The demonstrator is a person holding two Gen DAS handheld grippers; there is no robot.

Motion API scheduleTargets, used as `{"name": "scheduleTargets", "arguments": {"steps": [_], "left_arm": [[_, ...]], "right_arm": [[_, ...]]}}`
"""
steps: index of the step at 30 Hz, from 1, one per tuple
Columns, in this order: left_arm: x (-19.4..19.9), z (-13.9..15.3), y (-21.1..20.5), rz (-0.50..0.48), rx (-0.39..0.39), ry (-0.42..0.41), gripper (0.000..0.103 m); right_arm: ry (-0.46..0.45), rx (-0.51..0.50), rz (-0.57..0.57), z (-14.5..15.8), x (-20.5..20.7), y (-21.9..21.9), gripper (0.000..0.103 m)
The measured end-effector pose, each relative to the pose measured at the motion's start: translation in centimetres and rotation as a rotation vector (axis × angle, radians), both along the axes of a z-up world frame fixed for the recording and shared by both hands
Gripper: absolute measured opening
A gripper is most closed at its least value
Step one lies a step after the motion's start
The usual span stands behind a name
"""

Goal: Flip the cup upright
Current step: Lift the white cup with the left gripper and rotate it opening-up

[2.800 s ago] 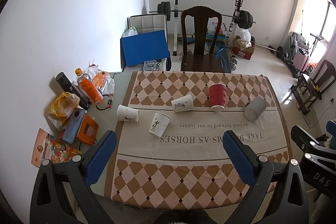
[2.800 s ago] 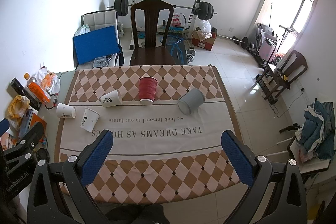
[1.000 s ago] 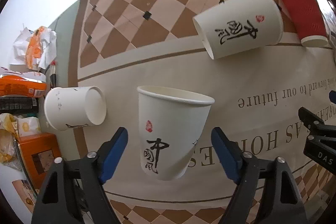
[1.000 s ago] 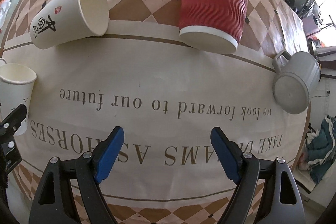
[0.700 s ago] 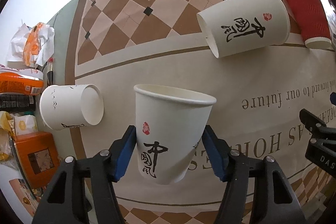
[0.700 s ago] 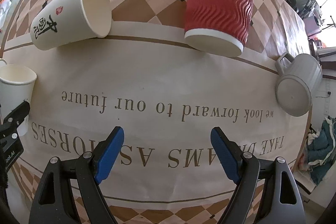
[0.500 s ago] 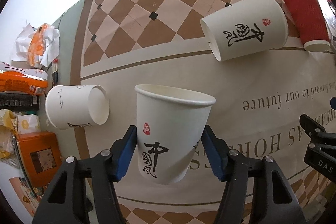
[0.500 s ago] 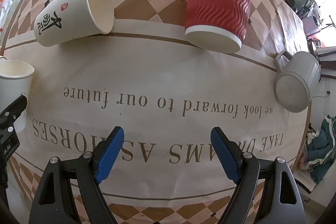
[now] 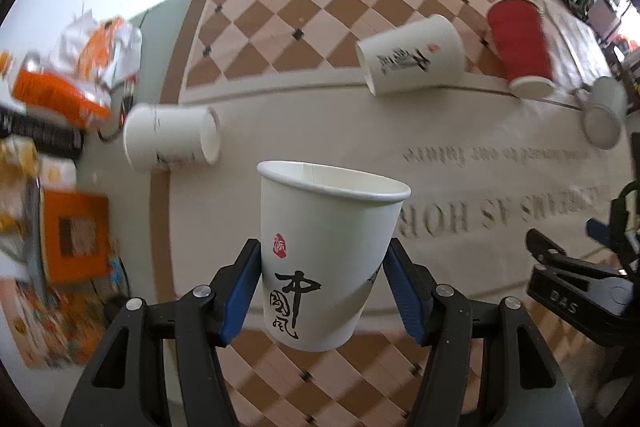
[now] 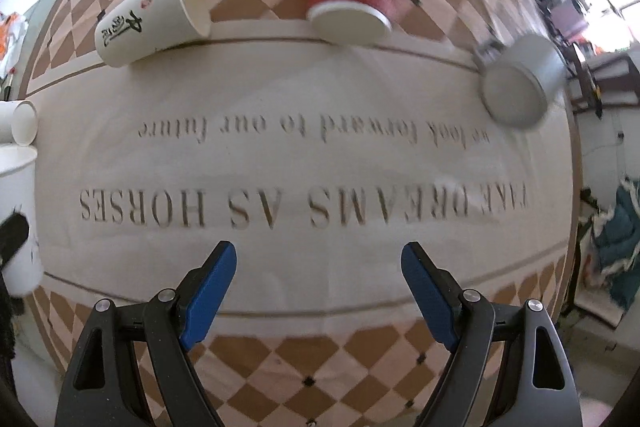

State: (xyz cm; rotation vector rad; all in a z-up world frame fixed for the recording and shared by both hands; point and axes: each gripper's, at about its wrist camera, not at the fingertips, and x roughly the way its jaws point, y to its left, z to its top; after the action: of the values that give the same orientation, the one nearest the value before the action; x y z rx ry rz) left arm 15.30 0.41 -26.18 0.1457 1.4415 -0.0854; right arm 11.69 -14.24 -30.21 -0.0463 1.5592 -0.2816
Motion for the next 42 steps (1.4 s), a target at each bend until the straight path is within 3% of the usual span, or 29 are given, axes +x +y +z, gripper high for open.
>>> {"name": "scheduleTargets", "arguments": {"steps": [6,14,27,33,42], "left_arm": [[-4.1,-0.3,-0.9,0.049,-0.08,0.052,0.059],[-7.8,-2.4,-4.1,0.126,-0.142,0.145,0.059],[-7.0,-5.2,-11.9,0.151,-0.146,0.218,0.059],[-6.3,-7.3,-13.0,0.243,-0.229,0.291,0.059],[-5.8,-8.3,-13.1,0.258,-0.252,0.309,0.062]], "right_arm": [[-0.011,-0.029,-0.094,1.3,-3.9,-3.0,0.086],[0.017,-0.045,-0.162,0.2,-7.2,-8.1,0.086],[0.051,-0.036,-0.217,-2.1,-8.0,-16.9,0.086],[0.067,-0.028,-0.232,-3.1,-8.1,-19.6,0.086],[0.069,-0.019,-0.219,-3.7,-8.2,-21.2,0.086]]}}
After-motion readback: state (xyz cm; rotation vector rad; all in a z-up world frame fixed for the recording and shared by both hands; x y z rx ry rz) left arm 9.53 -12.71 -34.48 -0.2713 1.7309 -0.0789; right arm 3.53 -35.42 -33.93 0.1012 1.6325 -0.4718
